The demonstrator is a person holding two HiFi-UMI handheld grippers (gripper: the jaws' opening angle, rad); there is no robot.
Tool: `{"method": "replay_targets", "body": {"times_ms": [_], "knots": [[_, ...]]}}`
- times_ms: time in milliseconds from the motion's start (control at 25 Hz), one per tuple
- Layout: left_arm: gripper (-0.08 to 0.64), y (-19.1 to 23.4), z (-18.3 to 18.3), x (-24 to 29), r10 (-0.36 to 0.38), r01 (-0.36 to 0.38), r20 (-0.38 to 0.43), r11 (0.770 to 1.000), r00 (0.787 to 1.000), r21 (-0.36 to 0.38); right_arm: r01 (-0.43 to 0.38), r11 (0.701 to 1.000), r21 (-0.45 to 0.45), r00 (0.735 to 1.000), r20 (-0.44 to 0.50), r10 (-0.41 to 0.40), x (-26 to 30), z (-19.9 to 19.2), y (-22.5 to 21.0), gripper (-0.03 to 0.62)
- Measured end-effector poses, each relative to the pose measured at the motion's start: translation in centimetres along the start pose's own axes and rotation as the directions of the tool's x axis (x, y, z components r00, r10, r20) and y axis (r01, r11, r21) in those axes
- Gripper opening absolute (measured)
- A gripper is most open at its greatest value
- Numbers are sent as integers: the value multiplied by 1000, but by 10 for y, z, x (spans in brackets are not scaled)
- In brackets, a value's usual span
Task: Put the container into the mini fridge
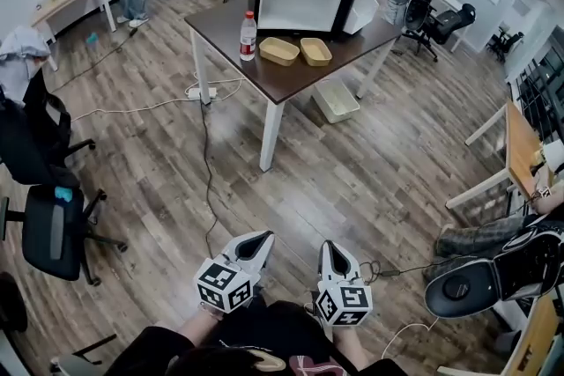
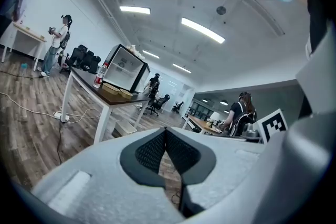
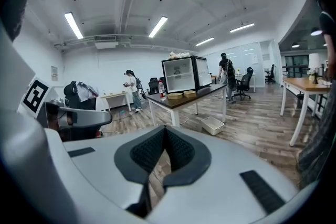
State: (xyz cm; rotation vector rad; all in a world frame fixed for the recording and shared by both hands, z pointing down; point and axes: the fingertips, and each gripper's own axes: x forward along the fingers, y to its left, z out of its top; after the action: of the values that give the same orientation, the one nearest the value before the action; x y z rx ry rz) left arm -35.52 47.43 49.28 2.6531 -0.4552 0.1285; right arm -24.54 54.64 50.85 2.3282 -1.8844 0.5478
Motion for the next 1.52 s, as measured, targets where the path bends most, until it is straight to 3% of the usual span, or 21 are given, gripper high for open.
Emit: {"method": "replay_targets", "body": {"times_ms": [320, 800, 1520], "knots": [[8, 39, 16, 15, -10, 10, -23, 1000, 1000, 13, 13, 1000, 10, 1000, 25, -14, 32, 11, 19, 6], [8, 71, 18, 35, 84, -83, -31, 996, 996, 32, -31, 999, -36, 1000, -8, 30, 75, 13, 18, 6], [8, 96, 52, 164, 163, -160, -51, 985, 985, 56, -165, 986, -35, 984, -73, 162, 189, 50, -65, 6]]}}
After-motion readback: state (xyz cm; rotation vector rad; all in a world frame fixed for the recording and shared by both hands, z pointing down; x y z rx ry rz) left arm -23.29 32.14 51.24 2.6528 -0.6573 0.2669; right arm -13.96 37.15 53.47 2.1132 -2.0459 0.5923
